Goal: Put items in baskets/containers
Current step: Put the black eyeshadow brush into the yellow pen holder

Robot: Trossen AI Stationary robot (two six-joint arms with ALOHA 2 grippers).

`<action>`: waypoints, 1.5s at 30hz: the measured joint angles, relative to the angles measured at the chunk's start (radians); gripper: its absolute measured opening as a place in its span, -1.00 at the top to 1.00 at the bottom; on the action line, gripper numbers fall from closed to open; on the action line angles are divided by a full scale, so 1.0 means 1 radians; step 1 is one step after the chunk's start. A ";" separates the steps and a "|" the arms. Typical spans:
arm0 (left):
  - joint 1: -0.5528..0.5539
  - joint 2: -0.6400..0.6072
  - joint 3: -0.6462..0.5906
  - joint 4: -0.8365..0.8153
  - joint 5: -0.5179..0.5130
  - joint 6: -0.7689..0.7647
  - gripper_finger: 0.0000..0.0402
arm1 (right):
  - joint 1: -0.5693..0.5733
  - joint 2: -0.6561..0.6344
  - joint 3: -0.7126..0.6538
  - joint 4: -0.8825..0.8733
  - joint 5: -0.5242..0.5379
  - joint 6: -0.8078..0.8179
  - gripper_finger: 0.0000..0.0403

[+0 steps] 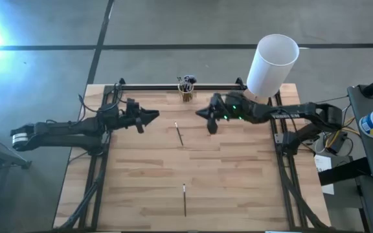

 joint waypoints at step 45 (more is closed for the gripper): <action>-0.123 0.888 0.769 -0.651 -0.362 -0.515 1.00 | 0.068 -0.480 -0.486 0.201 -0.044 -0.050 0.96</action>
